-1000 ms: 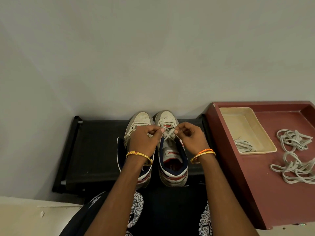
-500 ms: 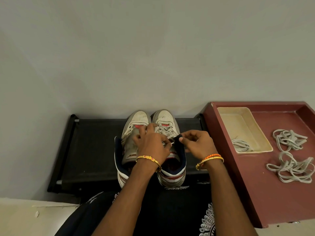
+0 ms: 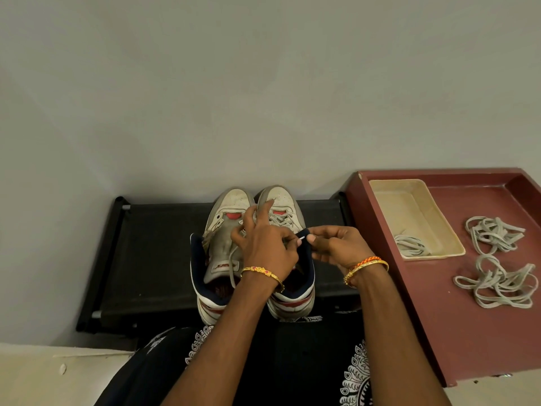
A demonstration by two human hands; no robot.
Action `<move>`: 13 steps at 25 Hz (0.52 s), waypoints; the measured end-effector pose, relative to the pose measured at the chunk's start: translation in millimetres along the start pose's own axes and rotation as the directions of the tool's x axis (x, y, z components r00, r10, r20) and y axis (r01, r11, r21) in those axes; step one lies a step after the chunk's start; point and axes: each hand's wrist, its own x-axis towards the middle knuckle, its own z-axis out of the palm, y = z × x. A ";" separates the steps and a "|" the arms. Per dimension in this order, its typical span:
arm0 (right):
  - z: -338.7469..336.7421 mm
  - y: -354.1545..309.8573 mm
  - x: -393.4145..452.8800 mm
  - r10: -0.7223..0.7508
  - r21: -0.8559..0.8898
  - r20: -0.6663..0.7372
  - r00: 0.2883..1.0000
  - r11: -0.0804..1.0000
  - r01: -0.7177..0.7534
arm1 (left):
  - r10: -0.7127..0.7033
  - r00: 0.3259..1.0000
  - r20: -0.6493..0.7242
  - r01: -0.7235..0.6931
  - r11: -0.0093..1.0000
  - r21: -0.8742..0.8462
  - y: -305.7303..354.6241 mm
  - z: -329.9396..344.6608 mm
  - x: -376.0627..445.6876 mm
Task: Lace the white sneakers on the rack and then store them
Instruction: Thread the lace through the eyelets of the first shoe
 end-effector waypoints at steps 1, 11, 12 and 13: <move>-0.6 0.2 0.1 0.002 0.007 0.017 1.000 1.000 -0.002 | 0.019 1.000 0.002 -0.020 1.000 0.025 0.4 -1.0 0.6; -1.0 -5.9 -0.9 -0.121 -0.158 0.162 0.979 0.976 0.147 | 0.085 0.986 0.144 -0.100 0.990 0.103 -1.5 -13.9 20.9; -0.6 -6.6 -0.7 -0.146 -0.194 0.167 0.975 0.965 0.178 | 0.090 0.984 0.154 -0.108 0.987 0.114 -1.0 -14.7 22.1; -0.3 -6.9 -0.9 -0.168 -0.220 0.168 0.971 0.954 0.203 | 0.097 0.983 0.156 -0.117 0.985 0.125 -0.5 -14.6 23.0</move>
